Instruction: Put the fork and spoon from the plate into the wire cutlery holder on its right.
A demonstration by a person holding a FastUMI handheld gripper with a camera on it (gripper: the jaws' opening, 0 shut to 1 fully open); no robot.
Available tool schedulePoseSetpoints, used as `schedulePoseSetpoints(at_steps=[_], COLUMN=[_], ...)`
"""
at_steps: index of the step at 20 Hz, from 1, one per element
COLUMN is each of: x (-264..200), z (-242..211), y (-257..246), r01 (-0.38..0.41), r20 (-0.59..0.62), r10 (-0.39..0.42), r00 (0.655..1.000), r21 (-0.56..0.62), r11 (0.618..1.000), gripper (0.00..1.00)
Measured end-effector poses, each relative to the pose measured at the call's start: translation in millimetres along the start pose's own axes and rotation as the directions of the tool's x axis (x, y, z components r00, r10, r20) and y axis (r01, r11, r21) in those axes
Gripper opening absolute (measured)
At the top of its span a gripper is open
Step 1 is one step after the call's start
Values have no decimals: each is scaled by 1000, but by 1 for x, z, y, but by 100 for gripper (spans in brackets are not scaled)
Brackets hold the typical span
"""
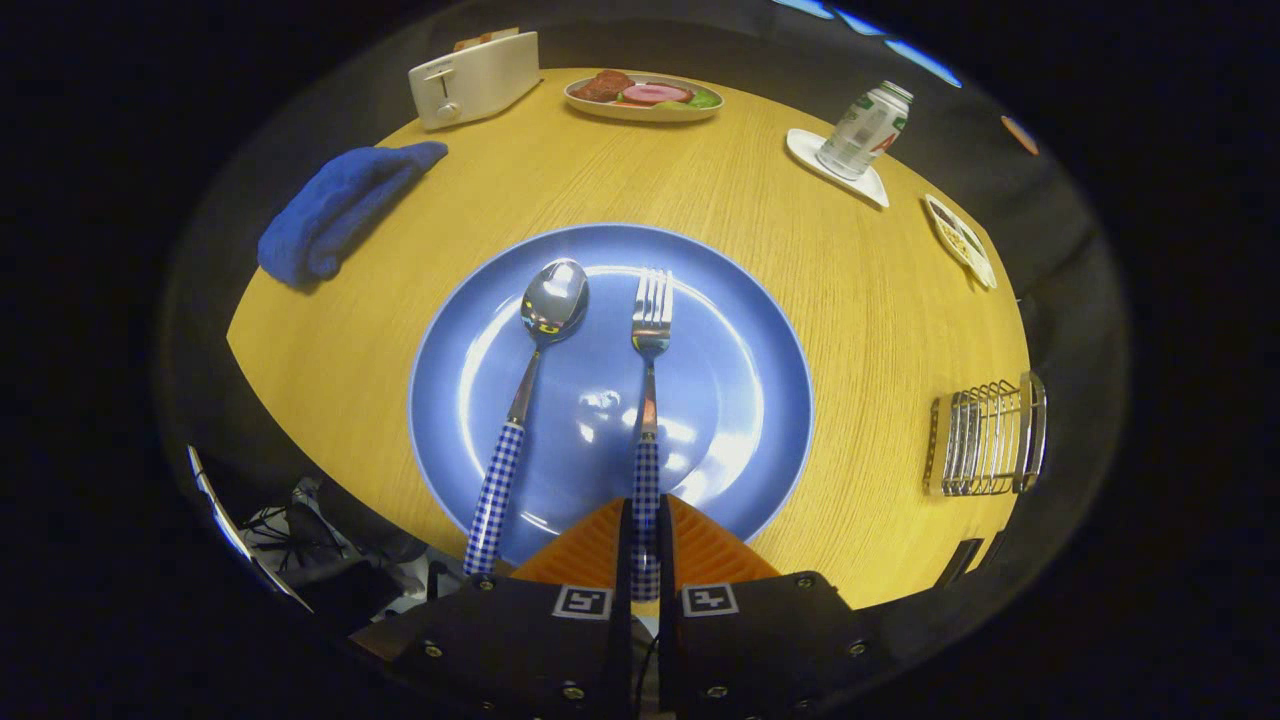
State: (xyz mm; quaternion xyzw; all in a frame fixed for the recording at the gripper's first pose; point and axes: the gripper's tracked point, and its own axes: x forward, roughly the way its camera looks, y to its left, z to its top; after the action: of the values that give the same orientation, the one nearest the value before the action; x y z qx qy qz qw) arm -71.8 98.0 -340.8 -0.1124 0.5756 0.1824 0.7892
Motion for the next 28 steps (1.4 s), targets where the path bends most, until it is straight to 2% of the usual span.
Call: schedulePoseSetpoints(at_steps=[2,9,14,22,28], x=[1,-32,-72,-128,-159], z=[-1,-5,-12,-37,-68], y=[-1,-16,-53,-135,-202], r01=[-7,-41,-28,72,133], r20=[-18,-66,-89,-129,-196], r10=[7,33,8,-88,-155], r00=[1000,997,996,988,968], r21=[-22,-125,-226,-120,-118], r11=[1000,991,974,990,984], gripper=[1,1,1,1,1])
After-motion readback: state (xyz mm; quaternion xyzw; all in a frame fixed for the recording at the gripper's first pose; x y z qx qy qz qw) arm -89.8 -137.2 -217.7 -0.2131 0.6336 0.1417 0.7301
